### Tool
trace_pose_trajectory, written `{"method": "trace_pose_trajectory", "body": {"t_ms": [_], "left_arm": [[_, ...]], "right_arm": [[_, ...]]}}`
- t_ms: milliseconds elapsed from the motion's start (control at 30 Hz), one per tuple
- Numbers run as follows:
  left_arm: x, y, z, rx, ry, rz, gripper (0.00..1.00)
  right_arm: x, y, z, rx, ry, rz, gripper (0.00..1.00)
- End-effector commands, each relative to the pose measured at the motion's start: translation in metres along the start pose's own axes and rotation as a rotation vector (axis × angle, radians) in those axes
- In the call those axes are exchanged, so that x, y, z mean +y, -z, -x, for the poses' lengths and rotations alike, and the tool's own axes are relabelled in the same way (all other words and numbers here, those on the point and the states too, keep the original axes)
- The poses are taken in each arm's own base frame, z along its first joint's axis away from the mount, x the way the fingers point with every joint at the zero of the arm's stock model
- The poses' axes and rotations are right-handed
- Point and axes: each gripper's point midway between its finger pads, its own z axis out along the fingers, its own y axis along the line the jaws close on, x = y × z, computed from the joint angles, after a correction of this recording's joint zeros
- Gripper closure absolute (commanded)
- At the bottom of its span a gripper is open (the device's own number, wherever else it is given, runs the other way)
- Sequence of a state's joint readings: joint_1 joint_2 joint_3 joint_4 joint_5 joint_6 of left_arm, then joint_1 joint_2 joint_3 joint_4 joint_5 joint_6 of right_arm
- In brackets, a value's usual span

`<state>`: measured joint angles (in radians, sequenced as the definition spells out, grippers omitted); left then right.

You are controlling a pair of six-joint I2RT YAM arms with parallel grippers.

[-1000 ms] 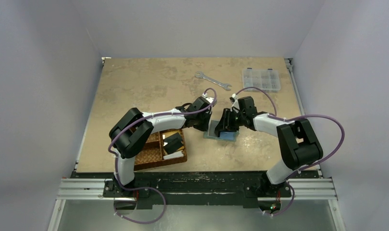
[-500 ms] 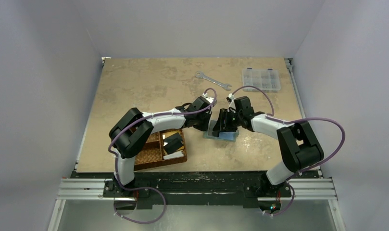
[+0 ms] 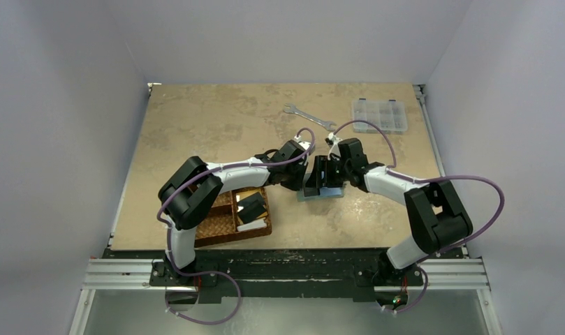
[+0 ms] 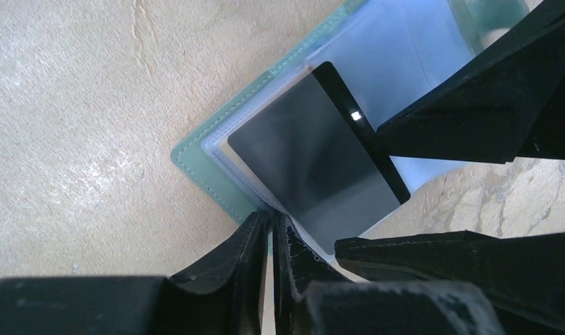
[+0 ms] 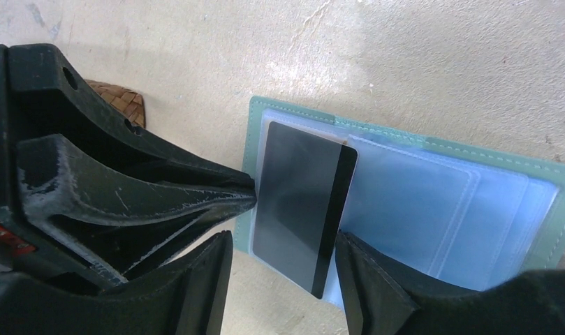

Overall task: Put the credit cards into the card holder
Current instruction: Insert the credit card into the card holder.

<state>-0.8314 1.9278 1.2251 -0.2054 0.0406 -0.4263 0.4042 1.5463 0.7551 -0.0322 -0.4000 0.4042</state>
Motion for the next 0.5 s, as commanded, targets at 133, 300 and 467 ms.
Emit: {"method": "trace_pose_trajectory", "body": {"t_ms": [133,300,467], "left_arm": [[-0.015,0.036,0.036,-0.095,-0.030,-0.012,0.78],[-0.015,0.066,0.055,-0.145,-0.039,0.007,0.70],[-0.033,0.110,0.084,-0.221,-0.032,-0.043,0.61]], "right_arm": [[0.001,0.012,0.008,-0.055,0.008,-0.047,0.33],[-0.011,0.023,0.010,-0.079,-0.029,-0.109,0.26],[-0.010,0.040,0.019,-0.109,-0.001,-0.139,0.23]]}}
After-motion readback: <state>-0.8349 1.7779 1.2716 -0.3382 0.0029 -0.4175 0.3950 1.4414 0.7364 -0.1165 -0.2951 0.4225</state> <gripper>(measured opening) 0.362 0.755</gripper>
